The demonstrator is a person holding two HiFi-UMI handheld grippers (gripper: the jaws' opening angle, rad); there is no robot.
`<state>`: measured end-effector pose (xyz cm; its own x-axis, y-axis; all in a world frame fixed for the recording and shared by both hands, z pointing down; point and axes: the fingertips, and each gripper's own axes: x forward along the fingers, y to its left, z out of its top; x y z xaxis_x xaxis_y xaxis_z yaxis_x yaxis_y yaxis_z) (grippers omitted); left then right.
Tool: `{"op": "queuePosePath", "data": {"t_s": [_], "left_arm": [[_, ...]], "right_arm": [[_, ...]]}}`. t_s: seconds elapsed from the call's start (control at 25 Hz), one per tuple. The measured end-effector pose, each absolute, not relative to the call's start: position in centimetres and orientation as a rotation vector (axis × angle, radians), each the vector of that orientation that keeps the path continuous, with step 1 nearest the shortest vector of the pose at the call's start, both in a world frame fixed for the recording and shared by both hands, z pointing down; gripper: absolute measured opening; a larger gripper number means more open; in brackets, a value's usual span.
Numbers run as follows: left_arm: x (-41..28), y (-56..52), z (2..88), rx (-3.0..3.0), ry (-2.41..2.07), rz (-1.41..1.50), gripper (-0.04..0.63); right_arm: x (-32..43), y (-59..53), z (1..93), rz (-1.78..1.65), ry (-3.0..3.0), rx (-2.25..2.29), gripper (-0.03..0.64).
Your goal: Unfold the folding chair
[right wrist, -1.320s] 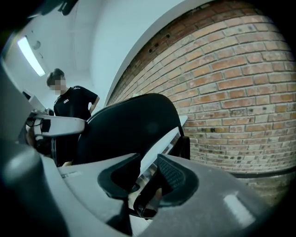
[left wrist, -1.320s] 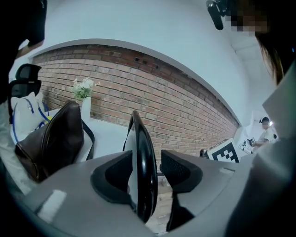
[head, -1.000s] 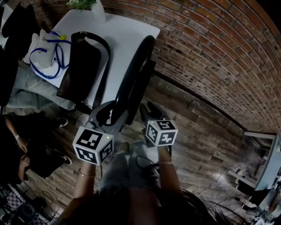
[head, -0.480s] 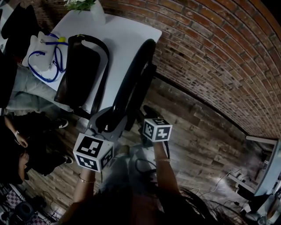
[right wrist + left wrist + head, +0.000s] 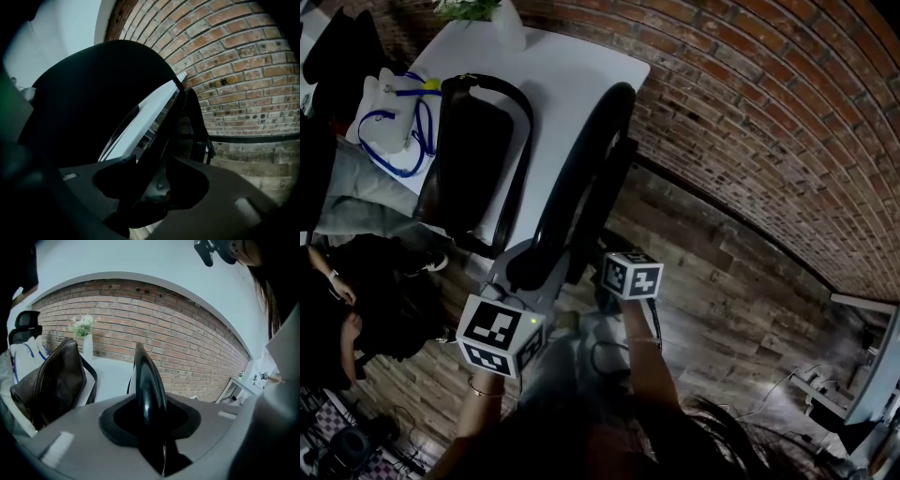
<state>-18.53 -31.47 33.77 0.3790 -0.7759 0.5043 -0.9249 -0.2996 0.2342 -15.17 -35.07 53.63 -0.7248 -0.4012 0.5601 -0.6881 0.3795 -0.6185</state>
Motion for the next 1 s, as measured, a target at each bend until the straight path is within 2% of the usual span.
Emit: {"op": "queuePosePath", "data": {"t_s": [0.48,1.0], "left_arm": [[-18.8,-31.5,33.7,2.164,-1.502,0.436,0.097],[-18.4,-31.5,33.7,2.186,-1.499,0.446,0.094]], "right_arm": [[-15.9,-35.2,53.8,1.366,-2.379,0.918,0.183],[-13.4,-34.7,53.8,1.393,-2.366,0.947,0.179]]}}
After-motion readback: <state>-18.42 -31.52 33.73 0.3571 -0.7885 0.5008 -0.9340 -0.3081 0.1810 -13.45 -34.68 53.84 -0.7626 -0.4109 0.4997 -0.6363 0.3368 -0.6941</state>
